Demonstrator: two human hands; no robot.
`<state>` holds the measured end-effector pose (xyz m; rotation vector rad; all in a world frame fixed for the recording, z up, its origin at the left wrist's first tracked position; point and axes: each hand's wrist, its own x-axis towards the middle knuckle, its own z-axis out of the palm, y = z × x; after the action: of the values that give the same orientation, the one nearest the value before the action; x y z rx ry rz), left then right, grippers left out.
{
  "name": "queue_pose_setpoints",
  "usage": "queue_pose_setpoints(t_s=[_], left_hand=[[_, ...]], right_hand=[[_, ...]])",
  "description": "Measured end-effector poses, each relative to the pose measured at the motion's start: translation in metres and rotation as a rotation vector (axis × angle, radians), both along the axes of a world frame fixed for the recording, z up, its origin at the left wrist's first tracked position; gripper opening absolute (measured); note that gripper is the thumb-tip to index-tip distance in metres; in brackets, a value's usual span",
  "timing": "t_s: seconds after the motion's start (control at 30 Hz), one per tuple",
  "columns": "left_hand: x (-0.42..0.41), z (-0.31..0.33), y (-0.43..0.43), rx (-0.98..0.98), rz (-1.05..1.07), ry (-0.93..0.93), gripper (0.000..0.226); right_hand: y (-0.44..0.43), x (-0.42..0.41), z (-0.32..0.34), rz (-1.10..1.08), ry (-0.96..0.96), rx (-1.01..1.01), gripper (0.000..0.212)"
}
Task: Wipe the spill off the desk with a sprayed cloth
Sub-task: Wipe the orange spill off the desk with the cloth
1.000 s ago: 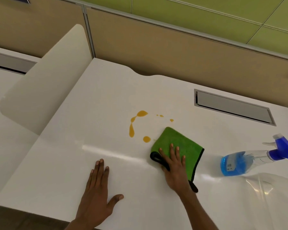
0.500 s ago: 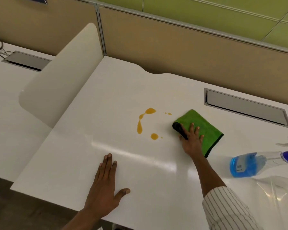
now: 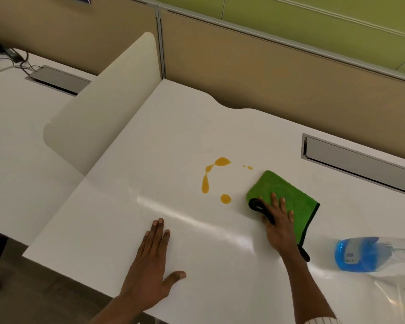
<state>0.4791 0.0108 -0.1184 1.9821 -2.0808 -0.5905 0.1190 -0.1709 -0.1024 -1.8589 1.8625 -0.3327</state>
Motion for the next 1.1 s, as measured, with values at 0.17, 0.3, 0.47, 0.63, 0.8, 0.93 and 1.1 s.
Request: queue_pose_setpoints(t_s=[0.17,0.3,0.47,0.63,0.8,0.93,1.1], left_hand=[[0.0,0.002,0.001,0.007,0.014,0.009,0.119],[-0.002,0.004,0.002,0.013,0.016,0.034,0.12],[-0.002,0.005,0.0,0.008,0.018,0.045,0.121],[-0.001,0.005,0.0,-0.001,0.024,0.038,0.122],[-0.001,0.007,0.001,0.014,0.027,0.056,0.121],[-0.001,0.007,0.001,0.006,0.019,0.058,0.12],[-0.001,0.004,0.001,-0.012,0.013,0.056,0.12]], right_hand=[[-0.071,0.02,0.006,-0.034,0.097,0.074,0.057],[-0.079,0.051,0.008,0.068,0.076,0.082,0.057],[-0.017,0.065,0.009,0.239,-0.081,0.03,0.064],[0.008,0.031,0.011,0.208,-0.165,0.017,0.07],[-0.052,0.033,0.02,0.036,-0.125,0.056,0.058],[-0.092,0.056,0.01,0.068,0.016,0.106,0.055],[-0.062,0.091,0.003,0.292,0.06,0.091,0.058]])
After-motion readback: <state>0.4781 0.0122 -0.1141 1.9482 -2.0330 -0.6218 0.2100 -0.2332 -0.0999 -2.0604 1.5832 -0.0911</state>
